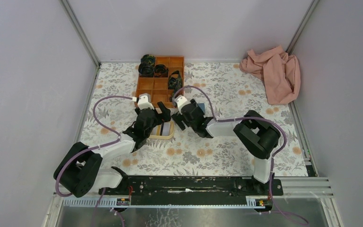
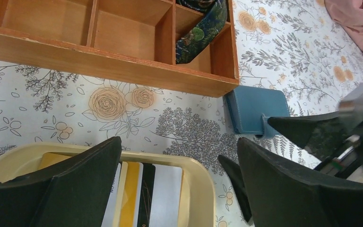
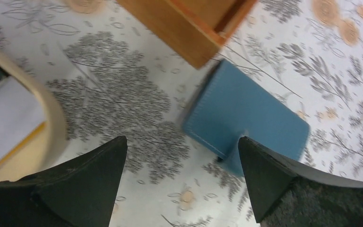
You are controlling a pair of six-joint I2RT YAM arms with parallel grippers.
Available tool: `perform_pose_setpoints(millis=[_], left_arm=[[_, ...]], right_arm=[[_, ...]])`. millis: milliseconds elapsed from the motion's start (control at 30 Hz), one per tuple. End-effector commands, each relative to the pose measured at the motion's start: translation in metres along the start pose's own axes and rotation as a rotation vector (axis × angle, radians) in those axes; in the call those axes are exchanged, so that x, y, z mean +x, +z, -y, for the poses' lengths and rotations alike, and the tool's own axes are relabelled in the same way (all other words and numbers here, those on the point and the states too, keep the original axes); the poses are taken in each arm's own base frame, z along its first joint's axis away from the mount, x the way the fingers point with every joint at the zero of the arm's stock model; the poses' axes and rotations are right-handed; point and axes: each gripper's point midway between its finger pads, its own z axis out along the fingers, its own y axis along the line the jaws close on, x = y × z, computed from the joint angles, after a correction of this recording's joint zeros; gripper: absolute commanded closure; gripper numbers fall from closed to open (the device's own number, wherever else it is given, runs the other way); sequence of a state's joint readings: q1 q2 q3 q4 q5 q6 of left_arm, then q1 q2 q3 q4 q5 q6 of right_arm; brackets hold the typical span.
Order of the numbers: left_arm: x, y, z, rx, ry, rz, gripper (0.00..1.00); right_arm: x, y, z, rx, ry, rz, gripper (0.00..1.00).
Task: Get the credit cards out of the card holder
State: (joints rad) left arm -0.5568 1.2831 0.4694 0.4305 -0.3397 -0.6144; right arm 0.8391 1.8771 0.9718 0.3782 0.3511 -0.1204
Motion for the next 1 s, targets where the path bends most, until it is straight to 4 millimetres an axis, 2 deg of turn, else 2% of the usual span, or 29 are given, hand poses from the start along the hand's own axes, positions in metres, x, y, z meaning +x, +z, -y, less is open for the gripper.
perform_pose_setpoints(millis=[0,133,267,367,600,667,833,967], left_arm=[[-0.017,0.003,0.015,0.043,-0.001,0.057,0.0],[-0.019,0.003,0.017,0.048,0.004,0.057,0.0],[-0.016,0.003,0.02,0.062,0.005,0.043,0.0],[-0.015,0.004,0.018,0.048,0.004,0.04,0.0],[-0.016,0.004,0.018,0.047,0.008,0.042,0.0],[-0.015,0.005,0.018,0.048,0.01,0.036,0.0],[-0.011,0.007,0.021,0.059,0.013,0.015,0.0],[-0.01,0.007,0.022,0.067,0.014,0.012,0.0]], right_arm=[[-0.018,0.011,-0.006,0.037,-0.077,0.019,0.05],[-0.019,0.014,0.007,0.122,-0.046,0.003,0.09],[-0.019,0.011,0.033,0.291,-0.009,0.002,0.12],[-0.018,0.013,0.034,0.304,-0.016,-0.006,0.24],[-0.02,0.008,0.033,0.287,-0.001,0.011,0.78],[-0.02,0.007,0.033,0.286,0.003,0.014,0.98],[-0.028,-0.004,0.037,0.286,0.038,0.045,1.0],[-0.046,-0.028,0.045,0.274,0.109,0.115,1.0]])
